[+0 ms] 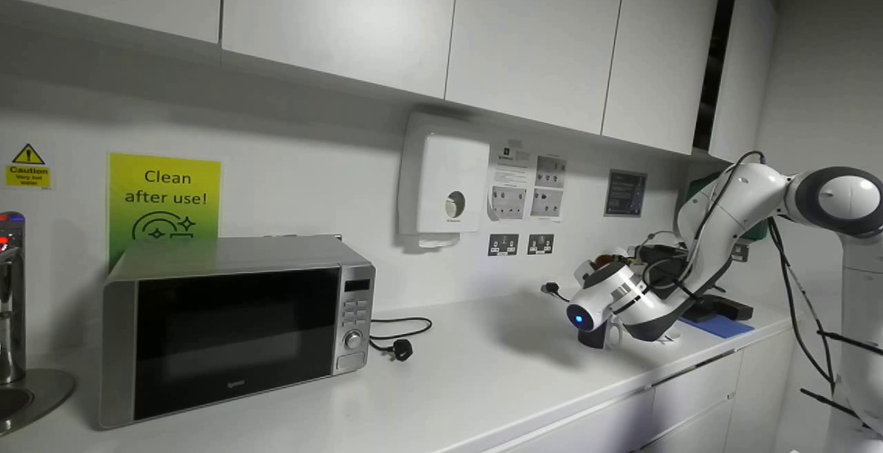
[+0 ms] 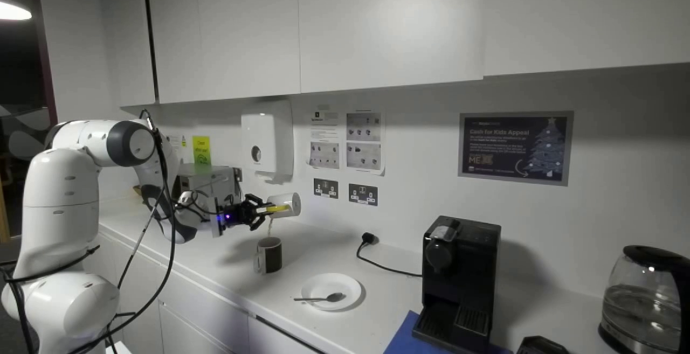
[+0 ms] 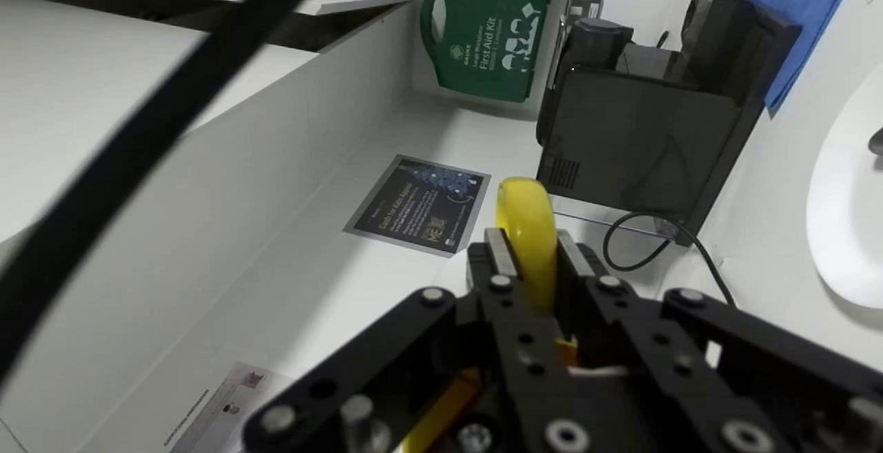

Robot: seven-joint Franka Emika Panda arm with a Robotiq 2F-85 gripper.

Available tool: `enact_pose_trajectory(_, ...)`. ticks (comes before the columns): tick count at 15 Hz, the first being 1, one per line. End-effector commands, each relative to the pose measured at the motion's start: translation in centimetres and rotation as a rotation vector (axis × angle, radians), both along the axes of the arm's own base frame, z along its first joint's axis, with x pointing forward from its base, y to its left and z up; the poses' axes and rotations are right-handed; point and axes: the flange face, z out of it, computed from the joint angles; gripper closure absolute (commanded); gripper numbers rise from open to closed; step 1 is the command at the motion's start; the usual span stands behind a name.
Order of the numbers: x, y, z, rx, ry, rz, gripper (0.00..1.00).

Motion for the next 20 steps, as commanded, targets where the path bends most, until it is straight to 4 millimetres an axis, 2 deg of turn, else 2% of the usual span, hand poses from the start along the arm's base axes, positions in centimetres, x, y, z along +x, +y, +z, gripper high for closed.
enact_pose_trajectory(1, -0.62, -0.08, 0.69, -0.061, -0.063, 0.004, 0.96)
enact_pose_trajectory(20, -0.51, -0.01, 0.91, -0.078, -0.078, 0.021, 0.96)
